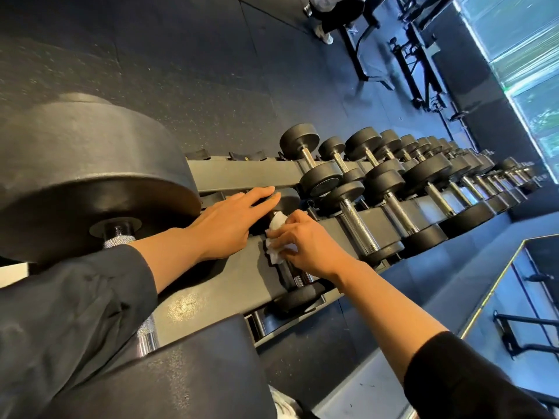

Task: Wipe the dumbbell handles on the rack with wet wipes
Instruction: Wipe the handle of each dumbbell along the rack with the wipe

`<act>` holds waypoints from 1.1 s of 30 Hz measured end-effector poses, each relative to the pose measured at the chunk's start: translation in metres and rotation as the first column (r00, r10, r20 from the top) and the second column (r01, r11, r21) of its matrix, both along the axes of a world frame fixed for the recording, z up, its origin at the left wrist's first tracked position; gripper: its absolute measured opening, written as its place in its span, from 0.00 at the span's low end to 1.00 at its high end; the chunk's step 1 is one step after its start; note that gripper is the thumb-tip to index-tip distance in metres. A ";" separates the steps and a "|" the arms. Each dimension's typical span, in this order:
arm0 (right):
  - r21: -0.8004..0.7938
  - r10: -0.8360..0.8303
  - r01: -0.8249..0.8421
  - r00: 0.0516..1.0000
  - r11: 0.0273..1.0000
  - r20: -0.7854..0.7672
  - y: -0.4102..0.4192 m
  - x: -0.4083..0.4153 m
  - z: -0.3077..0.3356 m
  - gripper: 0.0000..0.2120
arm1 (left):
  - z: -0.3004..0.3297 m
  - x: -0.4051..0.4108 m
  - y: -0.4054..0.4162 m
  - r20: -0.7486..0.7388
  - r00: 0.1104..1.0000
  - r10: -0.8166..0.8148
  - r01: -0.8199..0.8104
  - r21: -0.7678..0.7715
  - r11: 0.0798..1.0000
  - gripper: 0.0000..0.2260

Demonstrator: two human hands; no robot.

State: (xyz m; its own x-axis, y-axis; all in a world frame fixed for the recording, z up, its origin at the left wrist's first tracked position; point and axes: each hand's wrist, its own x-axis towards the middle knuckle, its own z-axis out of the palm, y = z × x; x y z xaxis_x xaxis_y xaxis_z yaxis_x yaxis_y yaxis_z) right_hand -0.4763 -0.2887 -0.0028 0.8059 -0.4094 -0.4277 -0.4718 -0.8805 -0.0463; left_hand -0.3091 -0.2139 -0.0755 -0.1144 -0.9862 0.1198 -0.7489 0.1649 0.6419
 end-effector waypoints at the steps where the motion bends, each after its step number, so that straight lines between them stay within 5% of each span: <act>1: 0.035 -0.029 0.029 1.000 0.999 -0.007 -0.001 -0.003 0.001 0.12 | 0.000 0.000 -0.001 0.000 1.000 0.001 -0.001 -0.002 1.000 0.37; 6: 0.241 -0.181 0.190 0.982 0.952 -0.061 -0.003 -0.018 0.014 0.11 | -0.001 0.001 -0.001 -0.016 1.000 -0.009 0.009 0.002 1.000 0.36; 10: 0.473 -0.407 0.426 0.901 0.771 -0.148 -0.002 -0.028 0.029 0.08 | -0.002 0.001 0.000 -0.001 1.000 -0.014 0.014 -0.016 1.000 0.36; 15: 0.217 -0.322 0.313 0.947 0.925 0.011 0.004 -0.024 0.015 0.05 | -0.001 0.001 0.000 -0.004 1.000 -0.012 0.012 -0.019 1.000 0.36; 19: 0.131 -0.306 0.282 0.925 0.950 0.227 0.000 -0.013 -0.001 0.05 | 0.001 0.000 0.002 -0.011 1.000 -0.009 0.009 -0.022 1.000 0.36; 23: 0.252 -0.446 0.394 0.872 0.884 0.201 -0.006 -0.017 0.004 0.05 | 0.002 0.001 0.004 0.001 1.000 0.004 -0.004 -0.020 1.000 0.36; 28: 0.573 -0.659 0.495 0.744 0.653 0.108 -0.005 -0.051 0.013 0.06 | 0.008 -0.006 0.008 0.056 0.996 0.063 -0.061 -0.037 0.997 0.33; 33: 0.432 -0.717 0.573 0.586 0.697 0.378 0.000 -0.058 0.001 0.07 | 0.029 -0.013 -0.004 0.150 0.988 -0.024 0.029 -0.028 0.999 0.34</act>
State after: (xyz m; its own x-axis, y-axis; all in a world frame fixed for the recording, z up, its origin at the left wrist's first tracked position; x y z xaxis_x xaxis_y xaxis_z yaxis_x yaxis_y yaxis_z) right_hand -0.5344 -0.2883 -0.0018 0.4830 -0.8470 -0.2221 -0.7542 -0.2735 -0.5970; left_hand -0.3224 -0.2174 -0.0464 -0.1593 -0.9788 0.1285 -0.8315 0.2032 0.5171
